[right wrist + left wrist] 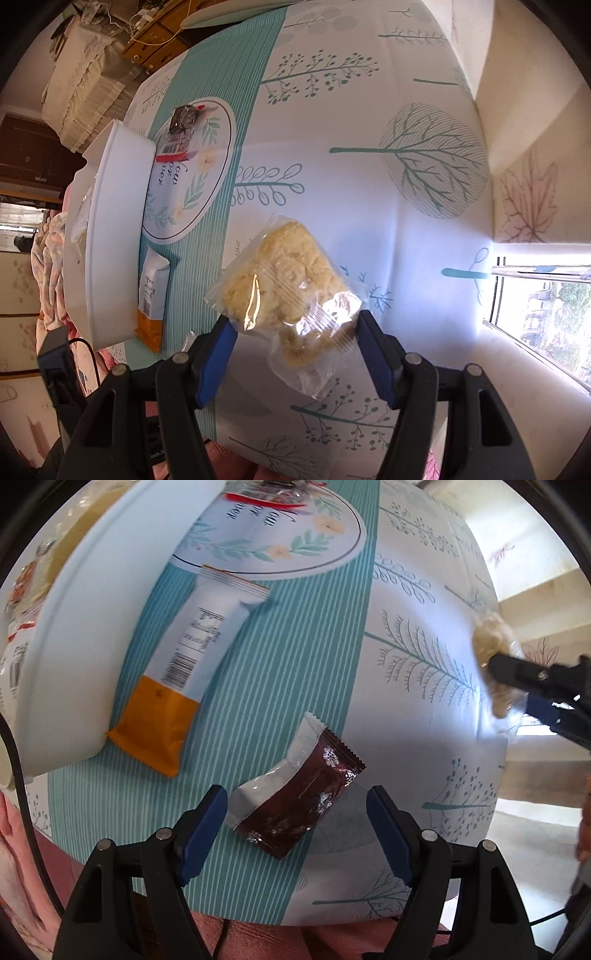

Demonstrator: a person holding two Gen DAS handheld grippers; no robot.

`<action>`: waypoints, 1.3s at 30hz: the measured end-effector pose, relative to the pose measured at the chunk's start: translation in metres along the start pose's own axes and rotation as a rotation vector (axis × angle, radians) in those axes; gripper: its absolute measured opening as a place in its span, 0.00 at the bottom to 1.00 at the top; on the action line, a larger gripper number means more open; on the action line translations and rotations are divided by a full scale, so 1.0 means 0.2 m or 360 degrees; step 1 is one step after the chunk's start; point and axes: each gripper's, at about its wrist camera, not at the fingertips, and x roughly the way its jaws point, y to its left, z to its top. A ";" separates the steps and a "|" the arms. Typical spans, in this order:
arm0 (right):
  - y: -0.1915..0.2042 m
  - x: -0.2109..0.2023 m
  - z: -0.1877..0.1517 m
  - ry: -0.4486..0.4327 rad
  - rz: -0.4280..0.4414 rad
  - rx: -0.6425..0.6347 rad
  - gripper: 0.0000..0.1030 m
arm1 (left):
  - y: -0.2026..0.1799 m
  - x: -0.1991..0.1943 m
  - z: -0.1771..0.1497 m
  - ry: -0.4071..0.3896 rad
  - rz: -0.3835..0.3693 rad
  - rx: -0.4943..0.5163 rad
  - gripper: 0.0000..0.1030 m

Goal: Organize snacks
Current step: 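Lift the cracker bag with the right gripper while the left lifts the brown packet, then carry both snacks over the white tray and open both grippers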

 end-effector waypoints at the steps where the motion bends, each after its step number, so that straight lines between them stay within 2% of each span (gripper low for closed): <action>1: 0.00 0.00 0.01 -0.0003 0.0003 0.0006 0.64 | -0.01 0.01 0.00 0.0007 0.0002 0.0003 0.74; 7: 0.00 -0.02 0.03 -0.0016 0.0018 0.0023 0.64 | -0.05 0.08 0.01 0.0040 0.0021 0.0024 0.67; 12: -0.01 -0.02 0.04 -0.0012 0.0024 0.0022 0.64 | -0.07 0.08 0.01 0.0023 0.0054 0.0074 0.65; 15: 0.00 -0.01 0.04 0.0001 0.0029 0.0020 0.64 | -0.12 0.10 0.00 0.0002 0.0103 0.0094 0.53; 21: 0.01 0.00 0.04 0.0016 0.0029 0.0017 0.64 | -0.15 0.11 0.02 -0.0015 0.0113 0.0111 0.49; 22: 0.01 0.00 0.04 0.0017 0.0029 0.0016 0.64 | -0.14 0.10 0.02 -0.0018 0.0115 0.0115 0.45; 33: 0.05 0.01 0.03 0.0028 0.0016 0.0017 0.64 | -0.13 0.07 0.06 -0.0014 0.0049 0.0173 0.33; 39: 0.09 -0.02 0.02 0.0020 0.0028 0.0027 0.64 | -0.15 -0.13 0.10 -0.0126 -0.0016 0.0330 0.32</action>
